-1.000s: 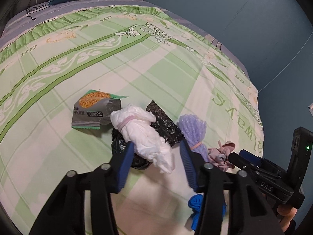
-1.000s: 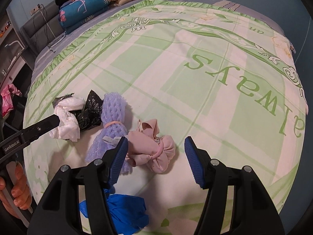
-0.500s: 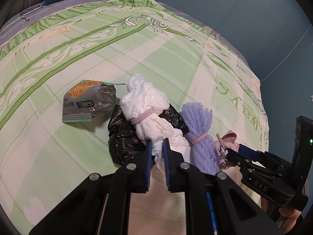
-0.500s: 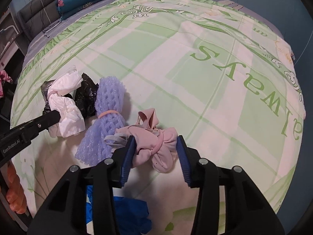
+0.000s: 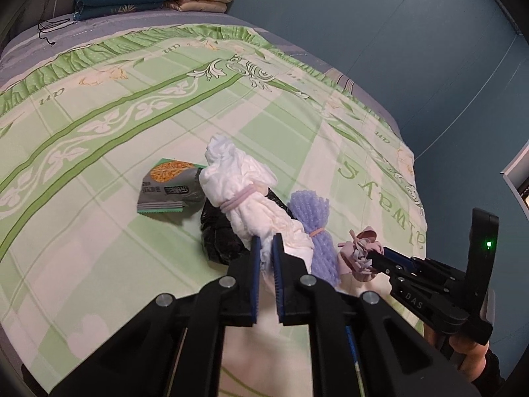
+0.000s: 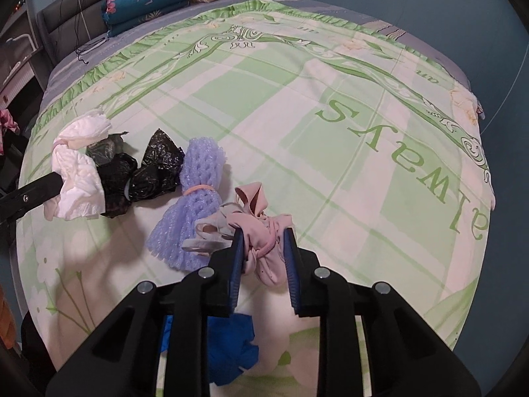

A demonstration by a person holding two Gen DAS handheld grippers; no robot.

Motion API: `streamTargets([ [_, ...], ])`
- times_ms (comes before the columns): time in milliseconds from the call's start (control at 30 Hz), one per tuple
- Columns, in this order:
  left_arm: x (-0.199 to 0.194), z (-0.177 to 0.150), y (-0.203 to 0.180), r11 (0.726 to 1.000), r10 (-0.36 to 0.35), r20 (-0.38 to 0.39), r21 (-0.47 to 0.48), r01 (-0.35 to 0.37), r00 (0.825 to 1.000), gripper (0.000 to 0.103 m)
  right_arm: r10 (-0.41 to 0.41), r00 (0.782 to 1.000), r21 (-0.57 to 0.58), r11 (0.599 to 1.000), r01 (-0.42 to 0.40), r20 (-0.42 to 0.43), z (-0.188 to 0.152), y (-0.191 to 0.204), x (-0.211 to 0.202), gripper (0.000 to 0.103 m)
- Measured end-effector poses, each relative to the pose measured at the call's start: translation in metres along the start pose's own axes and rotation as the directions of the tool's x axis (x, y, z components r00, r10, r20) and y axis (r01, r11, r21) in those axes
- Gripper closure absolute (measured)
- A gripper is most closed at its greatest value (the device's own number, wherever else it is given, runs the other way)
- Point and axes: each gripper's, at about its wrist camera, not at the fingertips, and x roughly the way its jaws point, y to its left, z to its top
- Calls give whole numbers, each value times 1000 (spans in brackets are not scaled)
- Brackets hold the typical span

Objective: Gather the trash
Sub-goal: 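Lift the tissue bundle and pink cloth and carry them over the bin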

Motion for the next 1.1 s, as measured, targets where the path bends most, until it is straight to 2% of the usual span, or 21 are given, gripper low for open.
streamTargets([
  [333, -44, -14, 0, 999, -32, 37, 28, 31, 999, 96, 26, 998, 60, 998, -29, 58, -17, -6, -57, 81],
  [500, -68, -27, -6, 997, -51, 58, 69, 47, 997, 96, 32, 995, 95, 995, -42, 99, -37, -8, -100, 81],
  [733, -99, -53, -19, 992, -75, 78, 110, 66, 994, 96, 82, 986, 145, 984, -103, 144, -65, -13, -154, 81],
  [1100, -139, -88, -54, 978, -137, 106, 172, 118, 985, 96, 101, 973, 186, 972, -141, 209, -117, -31, -212, 81],
])
